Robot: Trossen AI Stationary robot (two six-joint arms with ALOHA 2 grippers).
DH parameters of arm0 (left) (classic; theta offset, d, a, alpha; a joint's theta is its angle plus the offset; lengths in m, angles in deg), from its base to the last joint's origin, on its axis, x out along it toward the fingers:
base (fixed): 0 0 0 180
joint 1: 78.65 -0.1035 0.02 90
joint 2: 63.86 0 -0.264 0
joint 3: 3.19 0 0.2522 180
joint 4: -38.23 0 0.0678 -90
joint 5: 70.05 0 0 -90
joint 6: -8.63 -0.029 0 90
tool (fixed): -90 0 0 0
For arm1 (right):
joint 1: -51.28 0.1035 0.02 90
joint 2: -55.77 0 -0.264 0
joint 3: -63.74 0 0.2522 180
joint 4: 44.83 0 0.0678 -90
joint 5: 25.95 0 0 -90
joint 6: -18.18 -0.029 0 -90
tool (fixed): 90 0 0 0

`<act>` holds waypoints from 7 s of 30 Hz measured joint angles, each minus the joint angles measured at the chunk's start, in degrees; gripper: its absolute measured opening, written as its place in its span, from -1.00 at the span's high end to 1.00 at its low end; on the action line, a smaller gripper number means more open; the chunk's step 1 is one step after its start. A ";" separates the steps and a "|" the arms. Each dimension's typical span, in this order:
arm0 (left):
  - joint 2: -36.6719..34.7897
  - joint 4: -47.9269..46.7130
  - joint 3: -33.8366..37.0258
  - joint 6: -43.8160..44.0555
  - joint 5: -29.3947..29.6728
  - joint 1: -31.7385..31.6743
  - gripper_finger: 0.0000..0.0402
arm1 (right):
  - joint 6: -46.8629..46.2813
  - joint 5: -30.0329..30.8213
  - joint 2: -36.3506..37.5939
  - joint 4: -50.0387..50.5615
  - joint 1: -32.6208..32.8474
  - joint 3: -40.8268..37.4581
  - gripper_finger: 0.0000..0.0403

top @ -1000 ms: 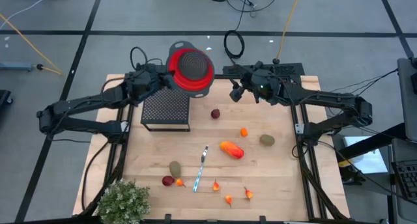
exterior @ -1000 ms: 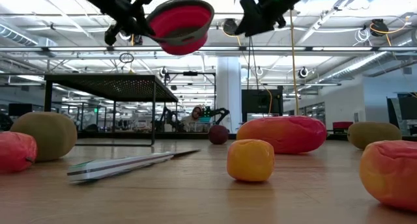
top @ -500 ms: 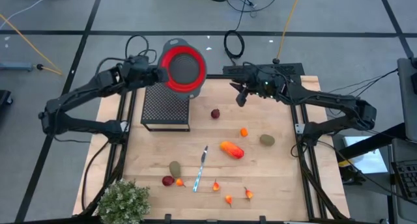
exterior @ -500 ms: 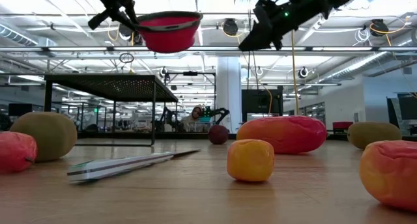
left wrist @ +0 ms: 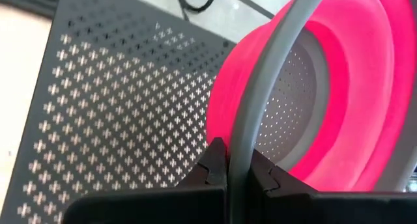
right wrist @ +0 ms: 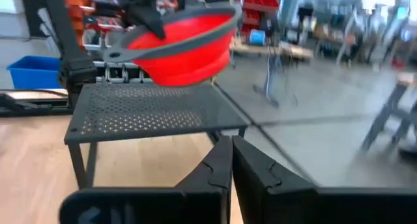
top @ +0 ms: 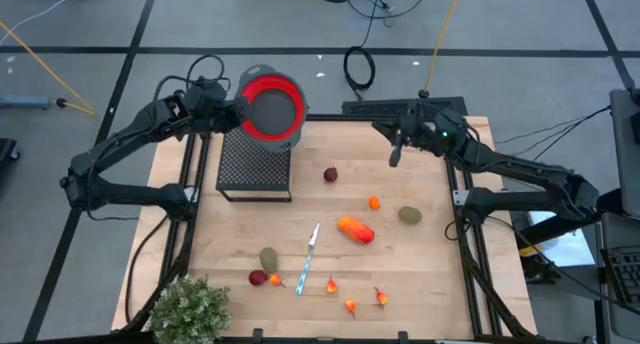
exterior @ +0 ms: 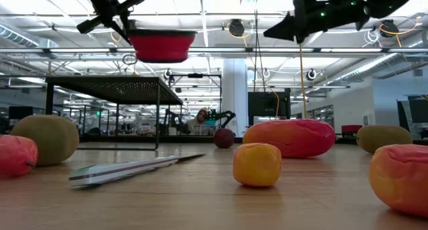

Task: Pick & Place Fruit
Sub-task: Put the red strainer bowl on the shelf

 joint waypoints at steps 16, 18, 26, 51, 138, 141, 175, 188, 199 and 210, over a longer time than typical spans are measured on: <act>1.36 -8.12 0.04 6.65 -3.16 -5.48 0.99 | 5.66 -3.11 9.95 -9.65 -0.84 -12.08 1.00; 1.87 -8.06 0.04 7.42 -3.18 -5.77 0.98 | 5.74 -6.62 11.00 -9.72 -1.67 -12.36 1.00; 5.76 -7.09 0.04 13.50 -2.70 -5.93 0.97 | 4.92 -15.44 11.81 -9.32 -7.42 -12.40 1.00; 8.00 -9.81 0.09 15.41 -0.25 -6.80 0.98 | 3.49 -25.60 11.83 -9.36 -16.04 -12.40 1.00; 2.12 -0.80 9.28 1.55 -11.00 -15.72 0.88 | 3.45 -25.53 11.81 -8.47 -16.50 -12.40 1.00; 2.12 -0.80 9.29 0.61 -10.95 -15.72 0.89 | 3.45 -25.51 11.81 -8.47 -16.50 -12.40 1.00; 2.12 0.56 9.27 1.66 -8.18 -11.25 0.04 | 3.45 -25.45 11.81 -8.47 -16.50 -12.40 1.00; 2.12 0.49 9.27 2.80 -6.89 -9.08 0.01 | 3.42 -25.55 11.83 -8.49 -16.50 -12.40 1.00; 2.12 -1.95 9.27 3.02 -6.73 -9.08 0.01 | 3.06 -25.58 11.83 -8.49 -16.48 -12.40 1.00; 1.62 -0.28 9.27 3.44 -7.88 -9.10 0.01 | 3.06 -25.60 11.83 -8.49 -16.48 -12.40 1.00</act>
